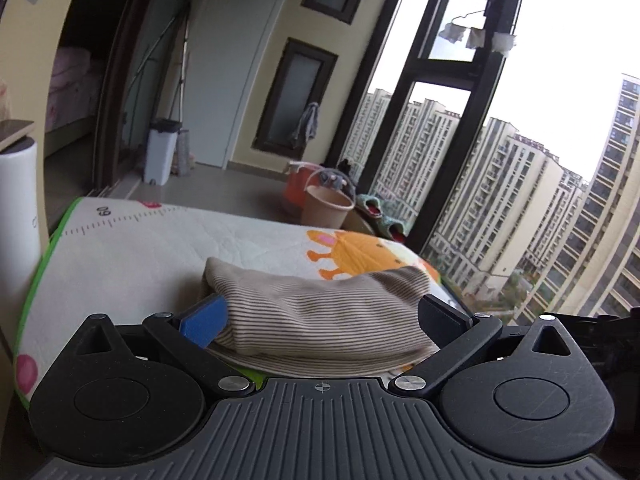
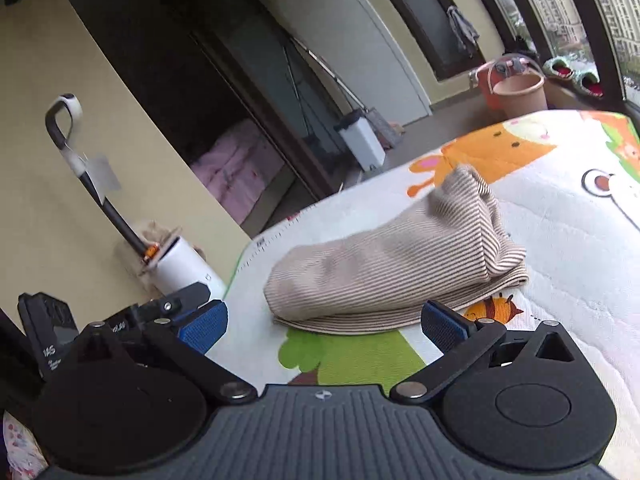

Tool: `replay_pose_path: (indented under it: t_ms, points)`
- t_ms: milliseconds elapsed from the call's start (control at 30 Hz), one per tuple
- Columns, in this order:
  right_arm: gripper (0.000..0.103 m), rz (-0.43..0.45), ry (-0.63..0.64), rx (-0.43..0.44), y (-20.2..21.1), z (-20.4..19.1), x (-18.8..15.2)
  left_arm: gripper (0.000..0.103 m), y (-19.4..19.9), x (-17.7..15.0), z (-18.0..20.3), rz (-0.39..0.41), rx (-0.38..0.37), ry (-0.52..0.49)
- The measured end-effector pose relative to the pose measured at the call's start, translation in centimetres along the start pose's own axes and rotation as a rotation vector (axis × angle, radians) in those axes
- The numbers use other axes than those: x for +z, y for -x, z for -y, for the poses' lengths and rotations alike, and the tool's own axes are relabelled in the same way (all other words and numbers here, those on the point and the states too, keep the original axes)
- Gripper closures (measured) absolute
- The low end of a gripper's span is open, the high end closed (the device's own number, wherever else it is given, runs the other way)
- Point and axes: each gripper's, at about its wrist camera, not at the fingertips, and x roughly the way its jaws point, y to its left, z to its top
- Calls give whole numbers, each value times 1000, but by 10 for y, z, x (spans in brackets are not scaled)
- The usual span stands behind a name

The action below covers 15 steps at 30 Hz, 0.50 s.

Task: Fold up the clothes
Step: 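Release the folded shirt and raise both grippers away from it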

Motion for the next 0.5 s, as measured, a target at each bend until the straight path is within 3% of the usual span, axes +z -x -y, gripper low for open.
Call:
replay_pose_path:
  t_ms: [100, 233, 300, 400, 500]
  points:
    - [0, 16, 1, -8, 36, -26, 1, 0, 21, 10, 22, -66, -9, -20]
    - [0, -66, 38, 66, 67, -50, 15, 0, 44, 23, 44, -131, -39, -21]
    - [0, -102, 29, 31, 72, -57, 22, 0, 49, 27, 49, -148, -56, 9]
    - [0, -142, 29, -73, 69, -62, 21, 0, 43, 19, 51, -231, 20, 86]
    - [0, -182, 102, -146, 59, -63, 11, 0, 34, 2, 55, -366, 117, 73]
